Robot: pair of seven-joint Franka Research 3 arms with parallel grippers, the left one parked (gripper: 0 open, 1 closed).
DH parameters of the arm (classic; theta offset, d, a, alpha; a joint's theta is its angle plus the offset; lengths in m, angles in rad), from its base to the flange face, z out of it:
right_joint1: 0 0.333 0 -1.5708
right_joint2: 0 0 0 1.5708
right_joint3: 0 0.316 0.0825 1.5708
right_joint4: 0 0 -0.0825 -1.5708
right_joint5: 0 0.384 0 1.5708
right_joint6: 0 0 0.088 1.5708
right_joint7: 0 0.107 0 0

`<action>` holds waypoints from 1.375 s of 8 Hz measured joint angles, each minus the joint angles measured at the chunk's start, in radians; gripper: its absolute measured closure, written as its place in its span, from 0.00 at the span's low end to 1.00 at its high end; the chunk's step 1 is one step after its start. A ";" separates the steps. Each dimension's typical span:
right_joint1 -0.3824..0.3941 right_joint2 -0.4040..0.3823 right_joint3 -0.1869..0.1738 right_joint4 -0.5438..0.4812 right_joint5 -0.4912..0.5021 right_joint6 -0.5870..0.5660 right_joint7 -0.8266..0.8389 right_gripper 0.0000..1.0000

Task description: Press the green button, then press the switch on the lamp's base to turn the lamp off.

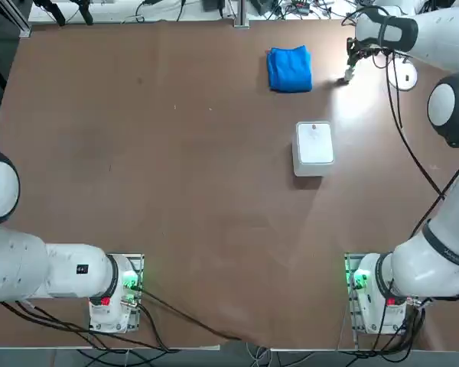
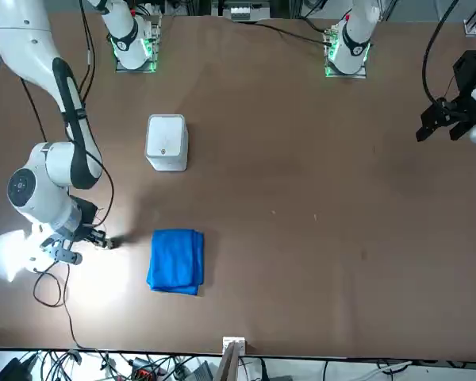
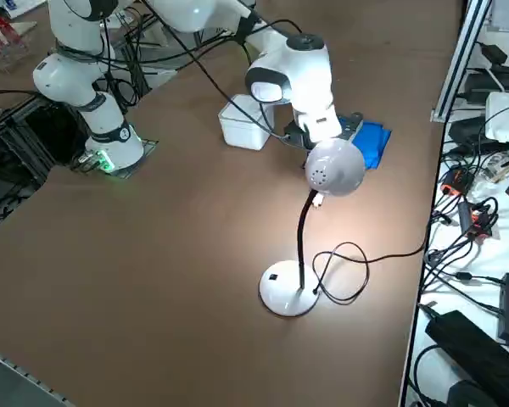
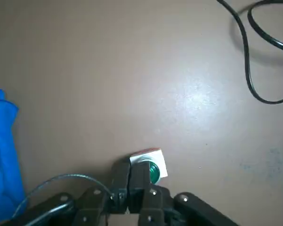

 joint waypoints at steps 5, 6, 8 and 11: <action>0.000 -0.009 0.000 -0.001 0.001 -0.016 0.000 0.98; 0.000 -0.012 0.000 0.000 0.002 -0.028 0.000 0.98; 0.000 -0.022 0.000 0.014 0.004 -0.079 0.000 0.98; 0.000 -0.038 0.000 0.094 0.005 -0.166 0.000 0.98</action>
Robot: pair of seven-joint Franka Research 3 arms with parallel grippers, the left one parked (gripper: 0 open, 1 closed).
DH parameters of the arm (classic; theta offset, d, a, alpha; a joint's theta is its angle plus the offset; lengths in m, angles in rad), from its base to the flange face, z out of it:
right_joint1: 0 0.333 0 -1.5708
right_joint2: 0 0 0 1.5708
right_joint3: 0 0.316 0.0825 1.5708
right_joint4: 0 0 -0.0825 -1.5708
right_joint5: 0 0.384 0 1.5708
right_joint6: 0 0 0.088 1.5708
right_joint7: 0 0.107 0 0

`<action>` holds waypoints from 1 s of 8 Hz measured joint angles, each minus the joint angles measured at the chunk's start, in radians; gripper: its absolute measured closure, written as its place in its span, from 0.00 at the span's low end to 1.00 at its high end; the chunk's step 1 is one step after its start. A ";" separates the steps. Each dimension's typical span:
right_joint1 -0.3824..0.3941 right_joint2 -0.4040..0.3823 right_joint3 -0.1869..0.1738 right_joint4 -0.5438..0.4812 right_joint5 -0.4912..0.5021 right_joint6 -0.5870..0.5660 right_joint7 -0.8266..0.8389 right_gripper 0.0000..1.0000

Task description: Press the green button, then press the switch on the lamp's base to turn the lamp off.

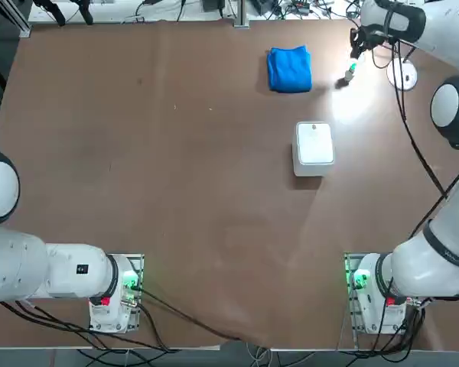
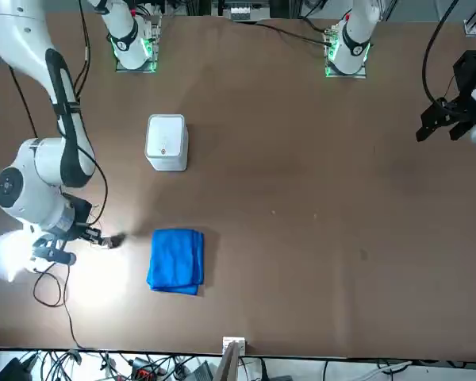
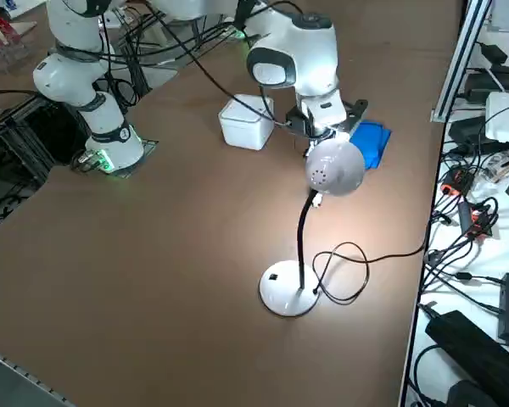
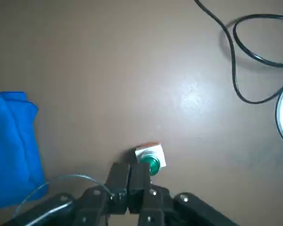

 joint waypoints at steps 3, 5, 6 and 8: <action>0.001 -0.077 0.000 0.089 -0.001 -0.197 0.000 0.98; -0.002 -0.159 -0.007 0.087 -0.027 -0.361 0.000 0.98; -0.008 -0.196 -0.011 0.061 -0.085 -0.406 -0.001 0.98; -0.018 -0.276 -0.015 -0.061 -0.178 -0.404 -0.001 0.98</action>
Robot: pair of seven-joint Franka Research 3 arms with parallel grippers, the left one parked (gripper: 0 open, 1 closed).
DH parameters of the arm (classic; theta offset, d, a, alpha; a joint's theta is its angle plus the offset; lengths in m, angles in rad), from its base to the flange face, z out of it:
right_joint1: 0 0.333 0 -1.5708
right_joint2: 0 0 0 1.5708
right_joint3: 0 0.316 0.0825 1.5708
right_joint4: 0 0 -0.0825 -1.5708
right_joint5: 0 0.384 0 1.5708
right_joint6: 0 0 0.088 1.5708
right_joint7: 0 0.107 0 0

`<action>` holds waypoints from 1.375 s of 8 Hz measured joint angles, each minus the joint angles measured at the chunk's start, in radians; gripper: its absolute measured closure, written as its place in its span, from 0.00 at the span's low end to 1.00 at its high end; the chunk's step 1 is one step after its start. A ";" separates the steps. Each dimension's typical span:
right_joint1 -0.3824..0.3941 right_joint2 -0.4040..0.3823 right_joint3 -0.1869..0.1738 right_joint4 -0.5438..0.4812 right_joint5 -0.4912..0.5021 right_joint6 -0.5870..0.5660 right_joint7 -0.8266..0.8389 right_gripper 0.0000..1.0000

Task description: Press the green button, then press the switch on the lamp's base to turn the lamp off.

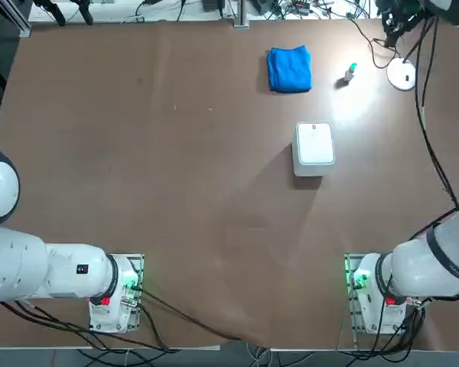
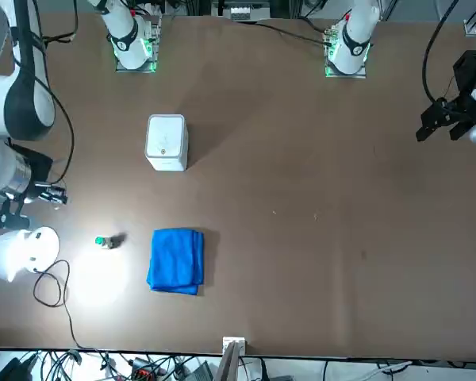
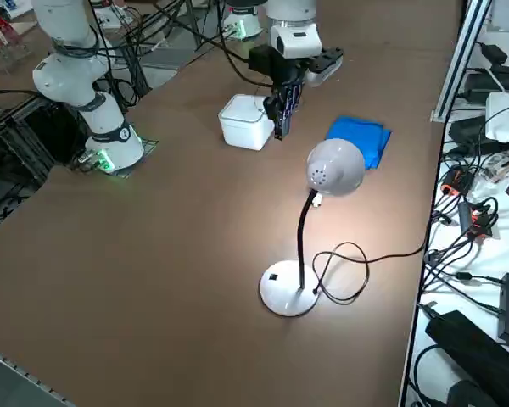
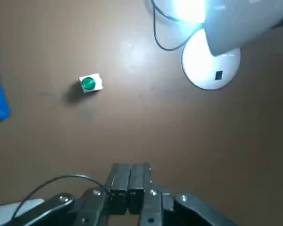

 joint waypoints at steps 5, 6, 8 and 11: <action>-0.191 -0.103 -0.010 -0.328 -0.019 0.381 -0.154 0.98; -0.235 -0.102 -0.011 -0.380 -0.019 0.494 -0.178 0.98; -0.305 -0.070 -0.011 -0.470 -0.019 0.724 -0.187 0.98; -0.378 0.087 -0.012 -0.509 -0.019 1.071 -0.188 0.98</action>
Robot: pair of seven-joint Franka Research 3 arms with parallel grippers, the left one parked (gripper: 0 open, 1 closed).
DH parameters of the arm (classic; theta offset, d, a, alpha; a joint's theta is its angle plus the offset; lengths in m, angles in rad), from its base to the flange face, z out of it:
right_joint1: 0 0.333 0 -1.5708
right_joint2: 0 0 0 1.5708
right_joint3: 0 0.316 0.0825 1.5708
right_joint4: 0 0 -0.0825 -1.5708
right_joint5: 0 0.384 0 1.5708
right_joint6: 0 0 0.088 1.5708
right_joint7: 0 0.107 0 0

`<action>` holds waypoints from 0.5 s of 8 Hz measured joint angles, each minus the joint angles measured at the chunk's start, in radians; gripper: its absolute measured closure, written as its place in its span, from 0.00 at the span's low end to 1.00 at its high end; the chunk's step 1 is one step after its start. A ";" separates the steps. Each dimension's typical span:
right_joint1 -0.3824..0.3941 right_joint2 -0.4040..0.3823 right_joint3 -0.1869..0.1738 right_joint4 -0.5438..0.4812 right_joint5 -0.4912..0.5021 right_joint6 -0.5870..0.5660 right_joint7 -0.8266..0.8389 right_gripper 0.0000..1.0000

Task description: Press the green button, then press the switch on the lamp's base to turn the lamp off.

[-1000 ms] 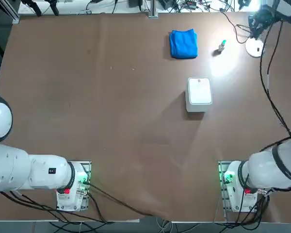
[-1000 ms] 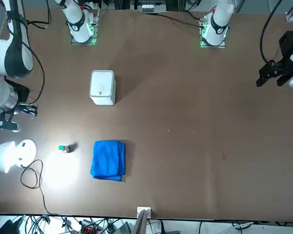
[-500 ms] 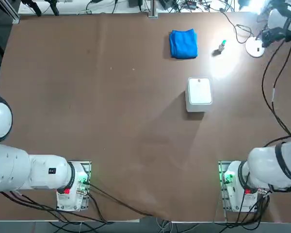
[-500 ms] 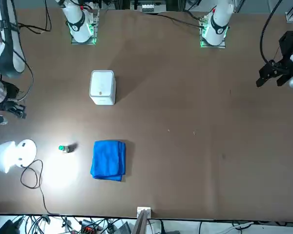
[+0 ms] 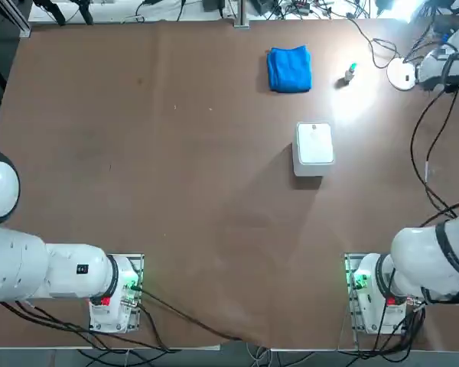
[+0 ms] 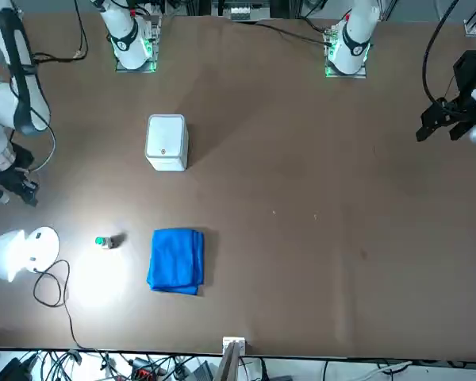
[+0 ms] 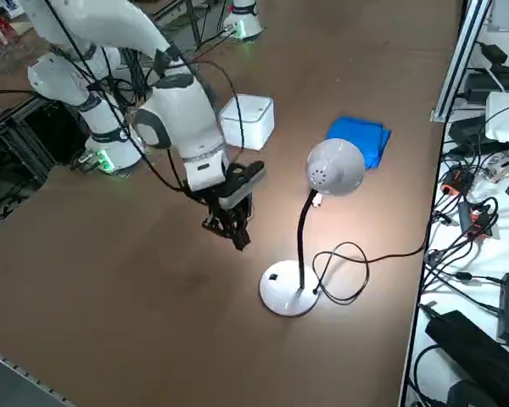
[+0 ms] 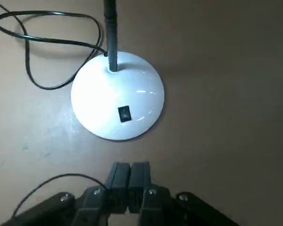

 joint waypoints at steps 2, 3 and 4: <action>-0.024 0.104 0.000 0.004 0.000 0.164 0.007 0.98; -0.026 0.125 0.003 0.010 0.000 0.188 0.019 0.98; -0.026 0.127 0.008 0.018 0.000 0.191 0.035 0.98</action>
